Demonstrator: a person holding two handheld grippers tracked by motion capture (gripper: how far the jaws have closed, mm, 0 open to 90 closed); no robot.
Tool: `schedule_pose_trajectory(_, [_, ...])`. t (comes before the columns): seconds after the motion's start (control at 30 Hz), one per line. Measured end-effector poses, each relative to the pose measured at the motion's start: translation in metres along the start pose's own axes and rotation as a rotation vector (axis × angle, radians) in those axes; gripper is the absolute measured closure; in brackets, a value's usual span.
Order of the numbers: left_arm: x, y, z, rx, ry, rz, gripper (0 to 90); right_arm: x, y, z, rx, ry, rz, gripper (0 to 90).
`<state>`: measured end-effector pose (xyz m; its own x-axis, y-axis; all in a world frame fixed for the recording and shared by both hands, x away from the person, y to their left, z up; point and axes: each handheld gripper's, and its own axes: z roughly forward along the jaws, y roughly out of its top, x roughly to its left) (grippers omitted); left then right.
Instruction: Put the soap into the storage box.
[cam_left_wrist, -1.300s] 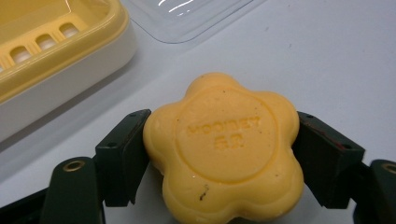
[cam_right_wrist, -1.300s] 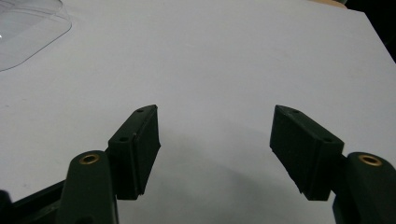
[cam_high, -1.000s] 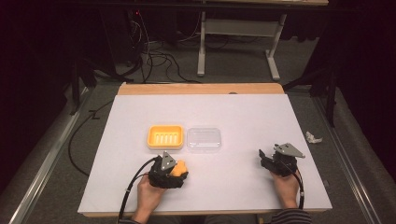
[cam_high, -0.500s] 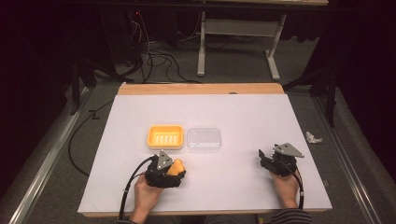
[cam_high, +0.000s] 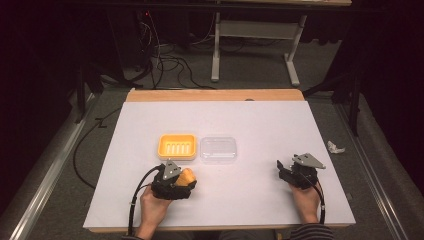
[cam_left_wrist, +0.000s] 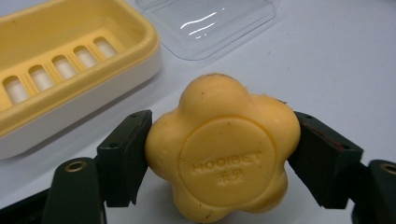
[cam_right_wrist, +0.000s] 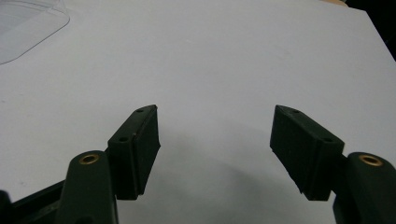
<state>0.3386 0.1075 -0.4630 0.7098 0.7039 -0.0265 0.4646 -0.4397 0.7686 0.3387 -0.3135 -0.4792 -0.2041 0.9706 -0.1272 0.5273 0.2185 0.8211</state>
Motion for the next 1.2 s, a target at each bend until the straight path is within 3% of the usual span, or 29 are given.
schedule_pose_trajectory(0.4, [0.003,0.009,-0.007,-0.010,-0.011,0.006,26.6,0.000,0.000,0.000,-0.002,0.000,0.002,33.3])
schedule_pose_trajectory(0.73, [0.008,0.017,-0.014,-0.012,0.010,0.012,26.7,0.000,0.000,0.000,-0.004,0.002,0.003,33.2])
schedule_pose_trajectory(1.2, [0.019,0.027,-0.019,-0.024,0.018,-0.008,26.8,0.000,0.000,0.000,-0.002,0.004,0.005,33.2])
